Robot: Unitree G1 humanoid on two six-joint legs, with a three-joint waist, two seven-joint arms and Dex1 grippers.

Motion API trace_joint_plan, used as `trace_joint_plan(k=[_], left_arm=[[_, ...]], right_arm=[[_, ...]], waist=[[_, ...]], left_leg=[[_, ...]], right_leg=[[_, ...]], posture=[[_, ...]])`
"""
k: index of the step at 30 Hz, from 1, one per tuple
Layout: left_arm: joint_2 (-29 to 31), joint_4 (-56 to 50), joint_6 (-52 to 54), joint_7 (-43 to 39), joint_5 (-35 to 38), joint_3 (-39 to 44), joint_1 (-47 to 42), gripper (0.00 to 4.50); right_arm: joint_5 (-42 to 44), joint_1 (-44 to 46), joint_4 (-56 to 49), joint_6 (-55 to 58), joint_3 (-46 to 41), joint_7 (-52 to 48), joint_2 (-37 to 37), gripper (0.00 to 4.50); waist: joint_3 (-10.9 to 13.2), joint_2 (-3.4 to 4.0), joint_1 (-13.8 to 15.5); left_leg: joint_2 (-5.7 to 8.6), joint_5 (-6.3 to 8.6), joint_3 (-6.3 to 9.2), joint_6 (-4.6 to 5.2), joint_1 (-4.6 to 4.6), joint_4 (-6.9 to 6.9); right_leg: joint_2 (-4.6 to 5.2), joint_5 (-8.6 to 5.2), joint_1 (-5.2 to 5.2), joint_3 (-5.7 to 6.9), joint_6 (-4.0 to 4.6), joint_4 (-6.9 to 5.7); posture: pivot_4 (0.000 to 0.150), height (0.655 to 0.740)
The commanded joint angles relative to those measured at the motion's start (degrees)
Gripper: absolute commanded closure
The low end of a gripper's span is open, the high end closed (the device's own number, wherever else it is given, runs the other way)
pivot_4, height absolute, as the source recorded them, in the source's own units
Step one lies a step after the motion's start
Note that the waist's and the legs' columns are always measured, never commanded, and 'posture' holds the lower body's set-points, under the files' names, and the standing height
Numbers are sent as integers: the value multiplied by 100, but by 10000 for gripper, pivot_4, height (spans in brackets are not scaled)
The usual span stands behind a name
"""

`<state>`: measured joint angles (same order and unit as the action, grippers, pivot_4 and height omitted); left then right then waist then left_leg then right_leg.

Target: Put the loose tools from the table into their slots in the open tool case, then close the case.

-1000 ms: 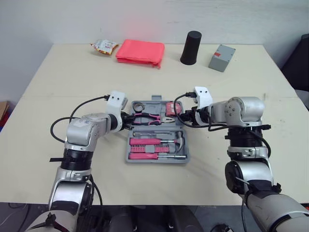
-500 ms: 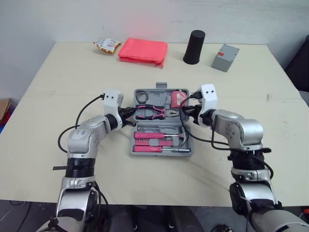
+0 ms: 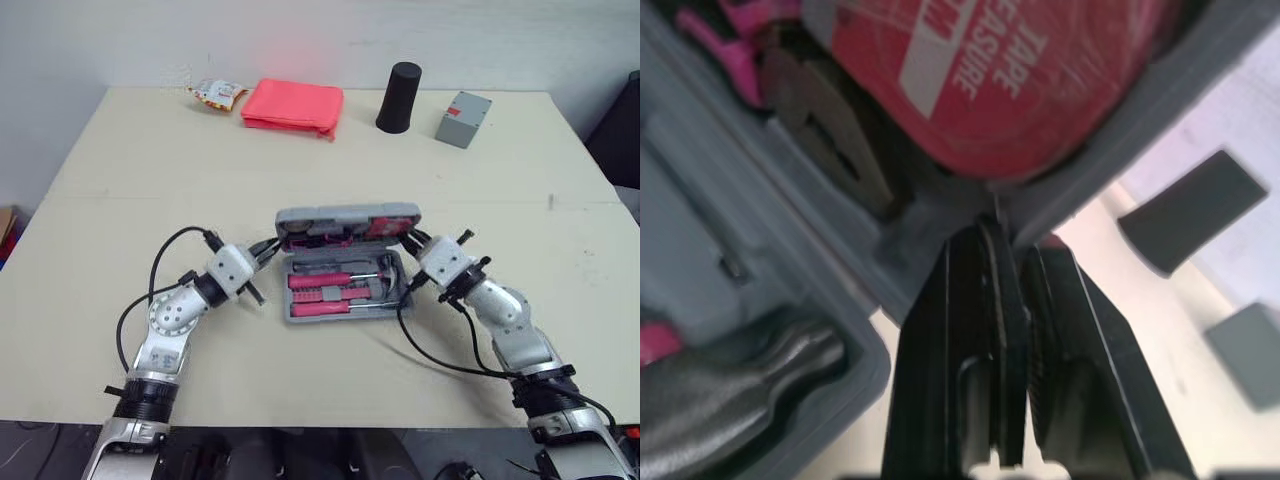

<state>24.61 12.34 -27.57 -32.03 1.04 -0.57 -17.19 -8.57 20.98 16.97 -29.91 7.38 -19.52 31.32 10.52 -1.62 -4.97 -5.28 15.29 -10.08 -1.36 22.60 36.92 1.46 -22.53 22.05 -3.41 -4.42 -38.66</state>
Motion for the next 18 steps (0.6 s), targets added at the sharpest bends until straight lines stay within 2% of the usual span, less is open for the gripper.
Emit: trace_joint_plan(k=[1, 4, 6, 9, 13, 14, 16, 18], left_arm=[[340, 71, -627, -84, -31, 176, 204, 30975], [991, 422, -693, -258, 78, 541, 695, 17794], [1301, 715, -532, -387, 409, 863, 1023, 17321], [1685, 967, -67, -840, 1030, 1324, 1432, 17321], [1715, 612, 702, -1153, 1541, 1342, 1087, 17321], [1656, 509, 930, -1198, 1631, 1283, 907, 17321], [1472, 306, 1464, -1253, 1793, 1108, 462, 22689], [1294, 146, 1851, -1302, 1753, 870, 72, 29935]], right_arm=[[-336, -385, 452, -552, 46, -86, 315, 36370], [-523, -950, 256, -896, -233, 54, 768, 23218], [-439, -1386, 108, -1011, -475, 36, 1059, 13333], [-91, -2172, -22, -1085, -929, -126, 1520, 13333], [1291, -2788, -797, -210, -1169, -949, 1650, 13333], [1701, -2879, -1128, 184, -1171, -1184, 1641, 15670], [2592, -3055, -1912, 1146, -1115, -1696, 1677, 21595], [2985, -3132, -2483, 1776, -1081, -1974, 1730, 31247]], waist=[[3, -4, 4], [1, -5, 10], [1, -6, -11], [-1, -10, 2], [7, -23, 72], [7, -26, 77], [8, -26, 87], [8, -27, 117]], left_leg=[[-1, 1, 0, 1, -34, -3], [-3, 4, 9, 3, -65, -10], [-3, 6, 4, 4, -69, -25], [-5, 5, 0, 2, -75, -49], [0, 7, 12, -3, -140, -90], [3, 15, 18, 1, -144, -91], [2, 13, 17, 6, -140, -89], [2, 9, 16, 10, -137, -87]], right_leg=[[-1, 0, -36, 1, 0, 9], [0, 3, -78, 8, 5, 25], [3, 2, -77, 4, 6, 32], [4, 2, -78, 7, 7, 47], [6, 0, -149, 18, 13, 89], [9, 1, -160, 22, 13, 89], [10, 17, -160, 25, 13, 90], [8, 25, -158, 24, 10, 90]], posture=[[1500, 7400], [1500, 7400], [1500, 7400], [1500, 7400], [1500, 7400], [1500, 7400], [1500, 7400], [1500, 7400]])
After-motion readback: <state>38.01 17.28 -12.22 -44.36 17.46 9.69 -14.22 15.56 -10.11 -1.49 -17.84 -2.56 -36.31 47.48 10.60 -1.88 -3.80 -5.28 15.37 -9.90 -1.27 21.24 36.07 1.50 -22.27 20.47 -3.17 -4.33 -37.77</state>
